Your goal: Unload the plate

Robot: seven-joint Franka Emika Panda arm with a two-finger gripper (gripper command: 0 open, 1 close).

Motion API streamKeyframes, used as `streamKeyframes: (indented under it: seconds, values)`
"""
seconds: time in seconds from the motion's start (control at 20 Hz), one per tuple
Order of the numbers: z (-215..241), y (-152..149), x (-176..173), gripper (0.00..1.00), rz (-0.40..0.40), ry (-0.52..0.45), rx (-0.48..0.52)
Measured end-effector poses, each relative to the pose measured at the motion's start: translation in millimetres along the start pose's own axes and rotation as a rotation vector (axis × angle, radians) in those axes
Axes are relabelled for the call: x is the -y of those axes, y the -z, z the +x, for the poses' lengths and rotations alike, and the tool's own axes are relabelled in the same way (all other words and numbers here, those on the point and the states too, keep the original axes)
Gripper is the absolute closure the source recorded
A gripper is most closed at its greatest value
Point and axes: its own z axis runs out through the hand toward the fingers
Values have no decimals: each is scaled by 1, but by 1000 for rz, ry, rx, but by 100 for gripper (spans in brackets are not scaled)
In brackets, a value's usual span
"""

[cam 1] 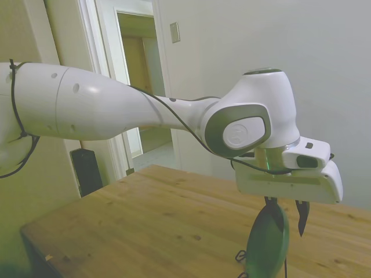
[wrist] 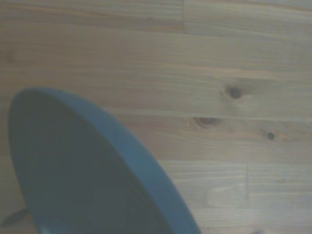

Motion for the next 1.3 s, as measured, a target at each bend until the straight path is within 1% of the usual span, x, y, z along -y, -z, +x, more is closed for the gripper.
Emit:
streamKeyframes:
  seconds: [0.35, 0.55, 0.7, 0.85, 1.0, 1.1, 1.2, 1.3]
  values:
    - [-2, 1, 0, 100, 2, -2, -2]
    - [-3, 8, 1, 100, 7, 0, -13]
    - [-5, 24, 5, 100, 18, 7, -31]
    - [-14, 54, 17, 100, 53, 20, -33]
    - [-37, 93, 46, 100, 154, 21, 14]
    - [-54, 105, 77, 100, 235, 6, 82]
    - [-70, 104, 112, 100, 287, -5, 160]
    - [-82, 93, 142, 100, 328, -12, 247]
